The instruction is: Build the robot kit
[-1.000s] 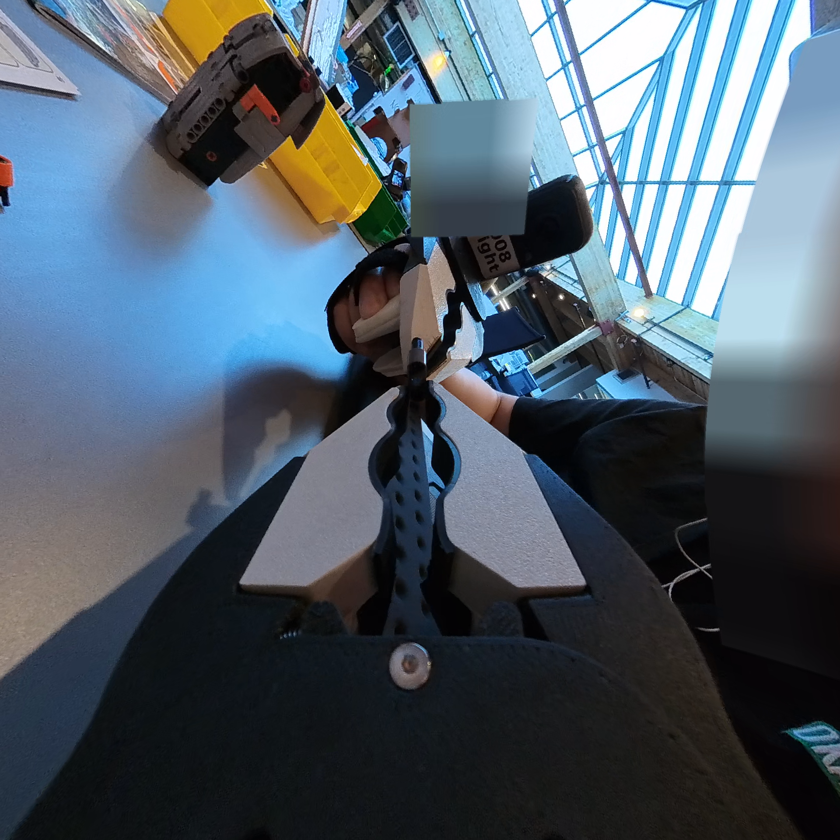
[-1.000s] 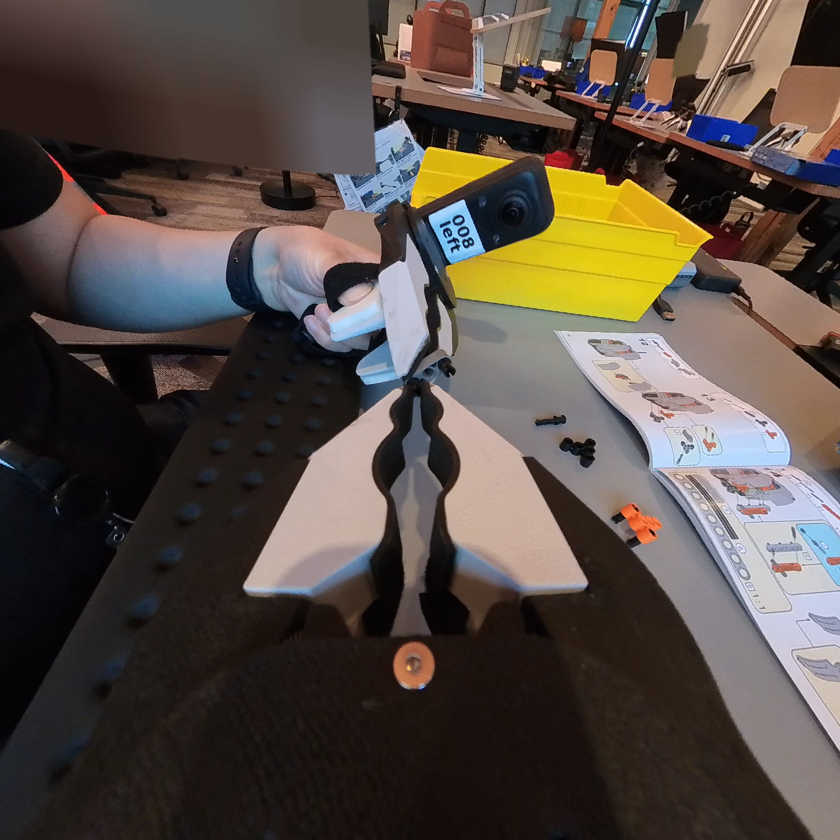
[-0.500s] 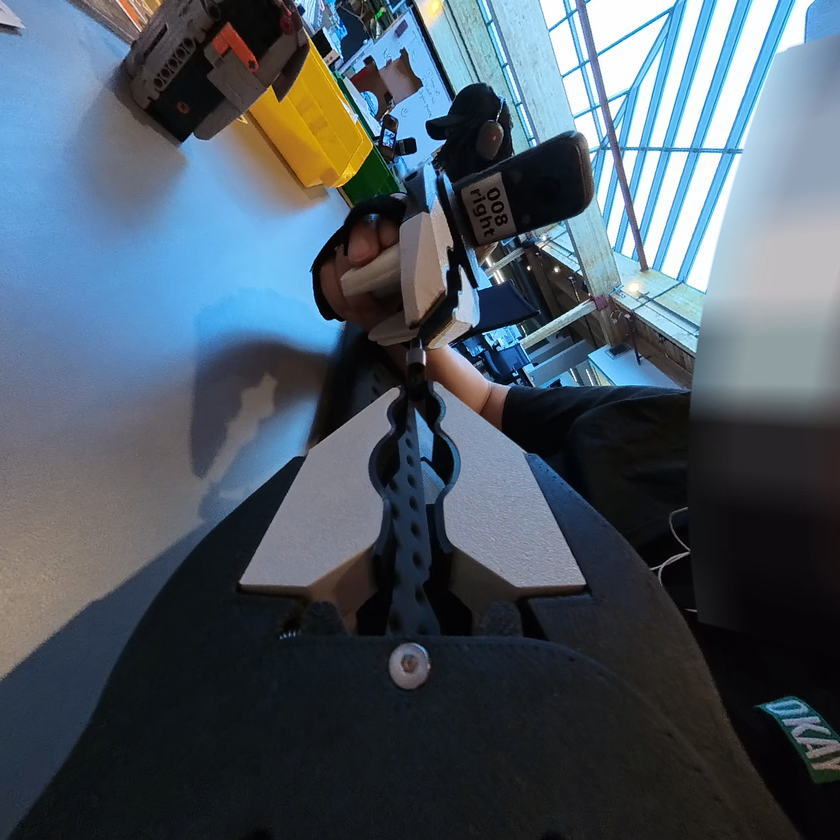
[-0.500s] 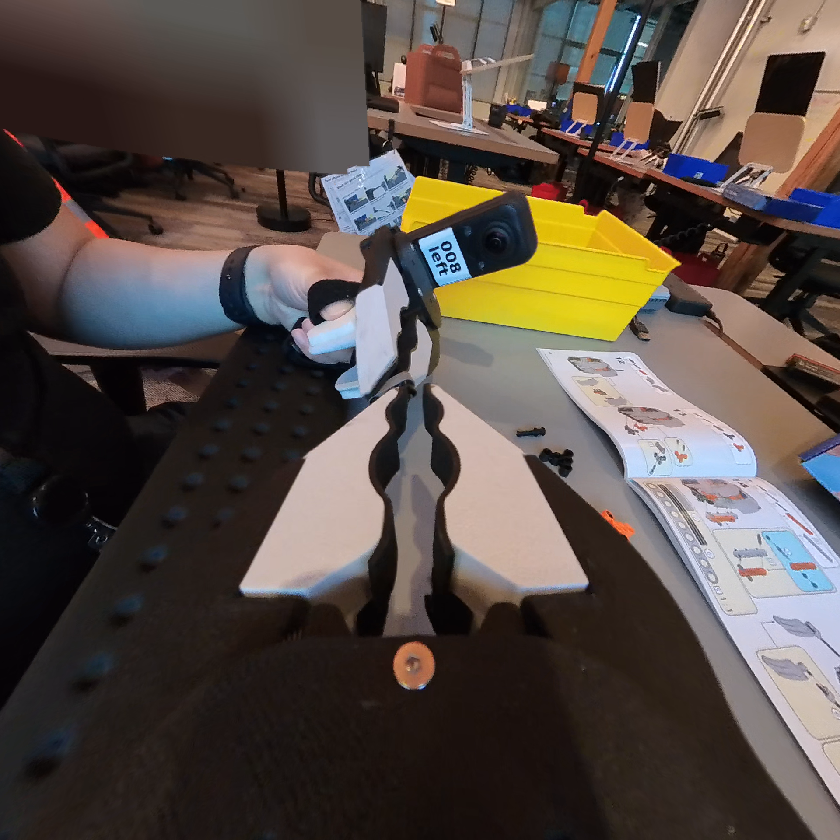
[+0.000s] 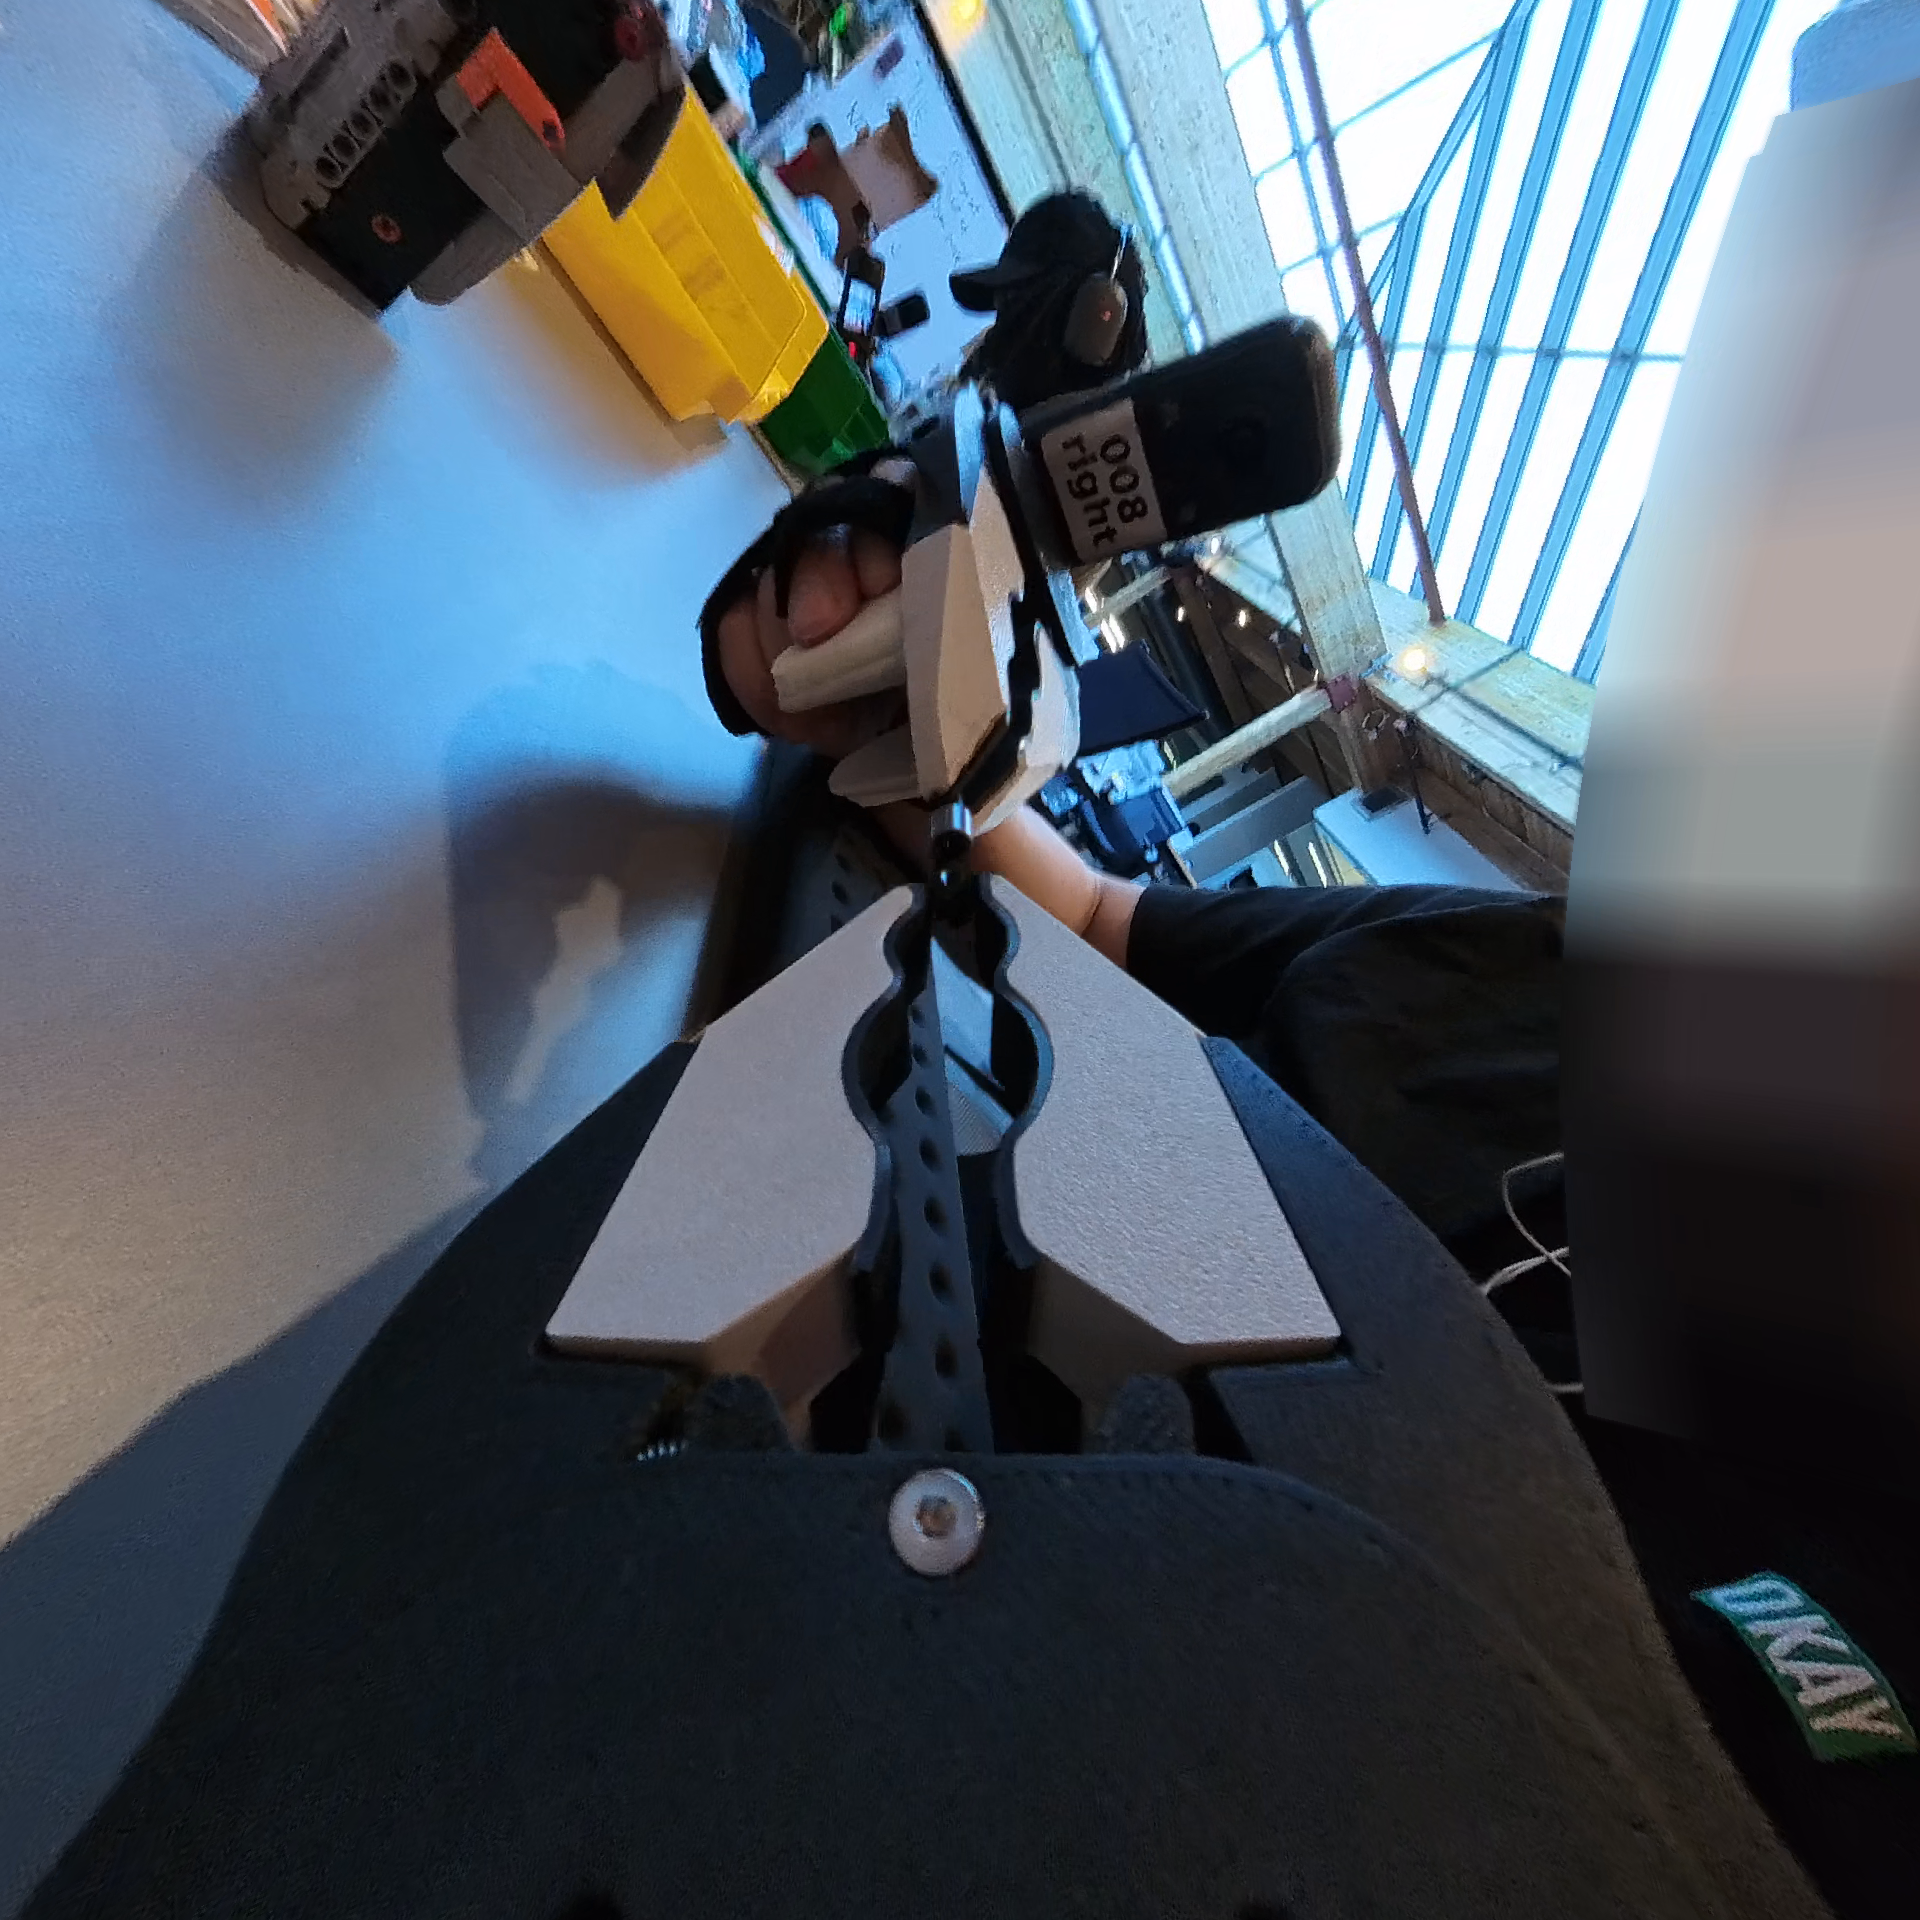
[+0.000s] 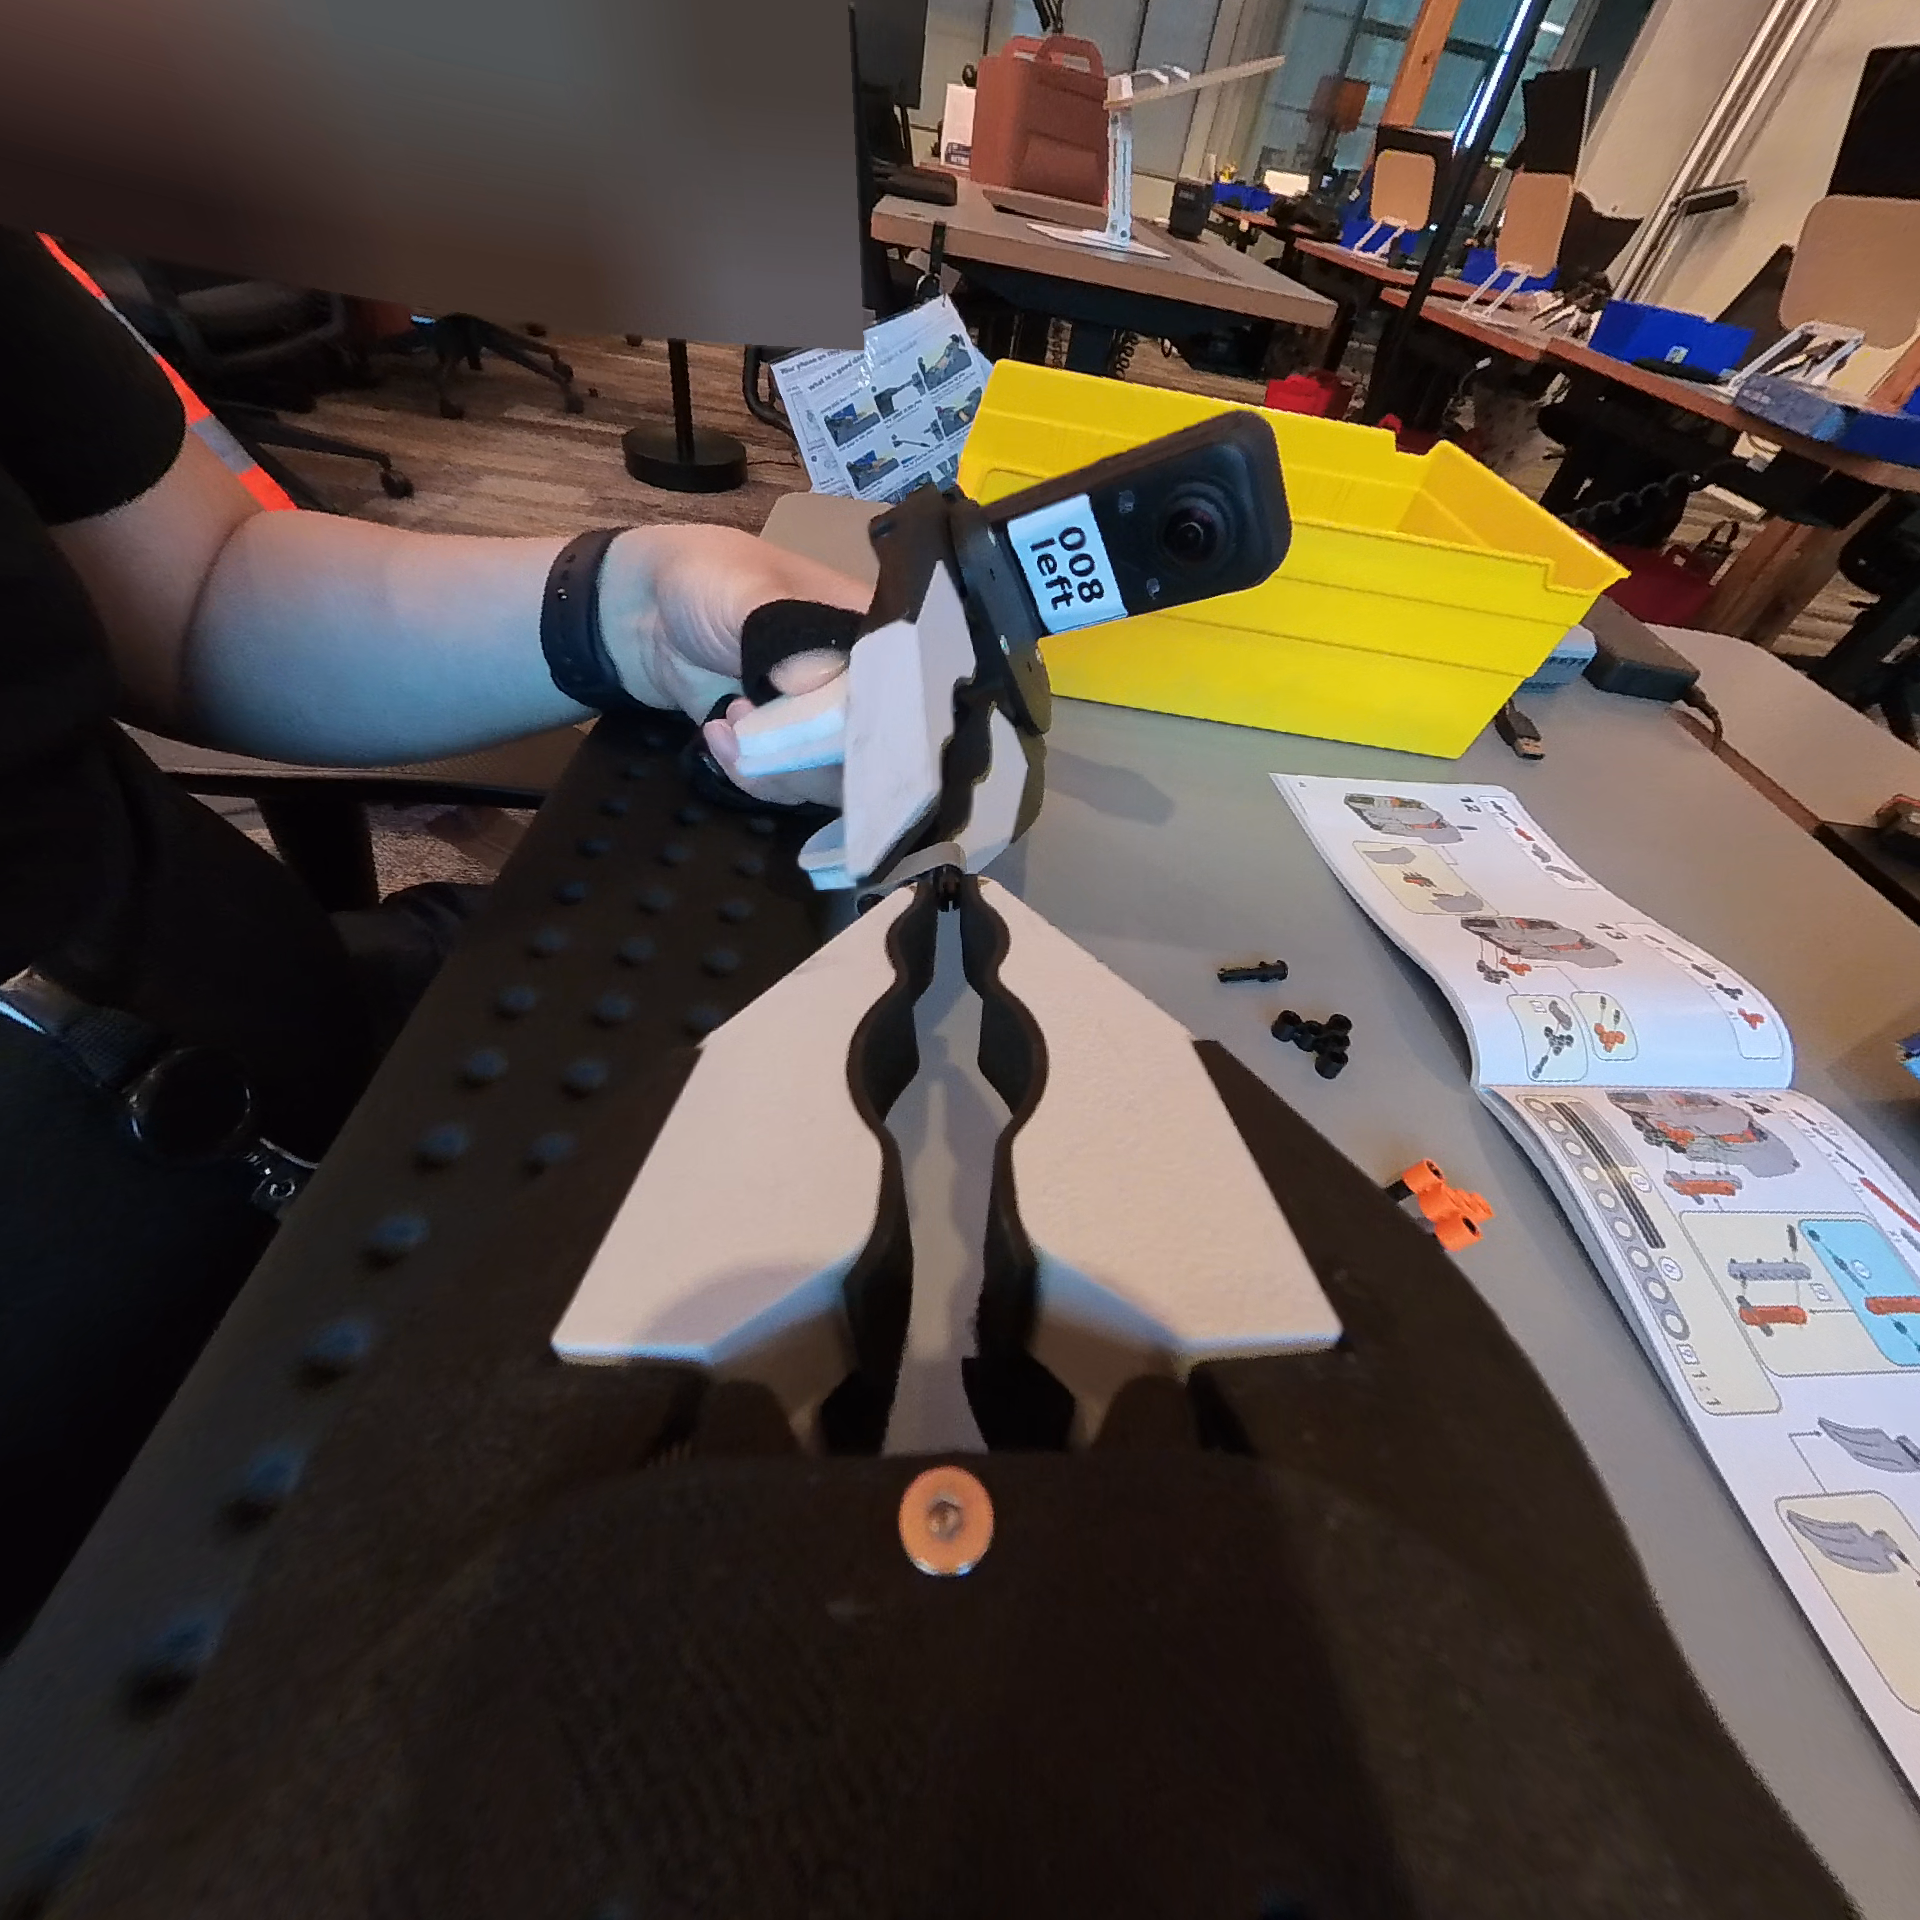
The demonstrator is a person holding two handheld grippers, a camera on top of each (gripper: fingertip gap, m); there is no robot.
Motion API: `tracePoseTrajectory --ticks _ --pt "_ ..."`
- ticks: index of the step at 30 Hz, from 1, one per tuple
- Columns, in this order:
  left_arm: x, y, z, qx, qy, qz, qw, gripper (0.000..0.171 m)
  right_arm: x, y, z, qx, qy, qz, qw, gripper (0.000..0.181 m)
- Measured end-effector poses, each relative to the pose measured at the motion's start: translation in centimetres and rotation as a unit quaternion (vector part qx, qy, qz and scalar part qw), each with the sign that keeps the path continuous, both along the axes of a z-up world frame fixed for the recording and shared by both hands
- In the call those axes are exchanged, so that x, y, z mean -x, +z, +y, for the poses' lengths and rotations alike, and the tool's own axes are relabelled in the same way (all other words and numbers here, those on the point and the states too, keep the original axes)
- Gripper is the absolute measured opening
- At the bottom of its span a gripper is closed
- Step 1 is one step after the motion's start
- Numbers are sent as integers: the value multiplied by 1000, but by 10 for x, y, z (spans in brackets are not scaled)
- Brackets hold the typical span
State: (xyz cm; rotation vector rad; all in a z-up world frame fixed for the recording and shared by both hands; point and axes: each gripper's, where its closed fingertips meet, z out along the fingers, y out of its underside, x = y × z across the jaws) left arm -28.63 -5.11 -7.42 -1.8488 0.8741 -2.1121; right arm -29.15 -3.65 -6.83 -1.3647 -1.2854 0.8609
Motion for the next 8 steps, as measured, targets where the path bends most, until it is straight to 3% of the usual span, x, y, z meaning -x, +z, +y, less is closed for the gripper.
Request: tracePoseTrajectory --ticks 2,8 --pt "4 5 11 3 37 -19 999 19 -1 2 -1 4 3 6 1000 3" --pt "2 6 8 -32 39 -14 999 13 2 2 -2 -2 4 6 1000 3"
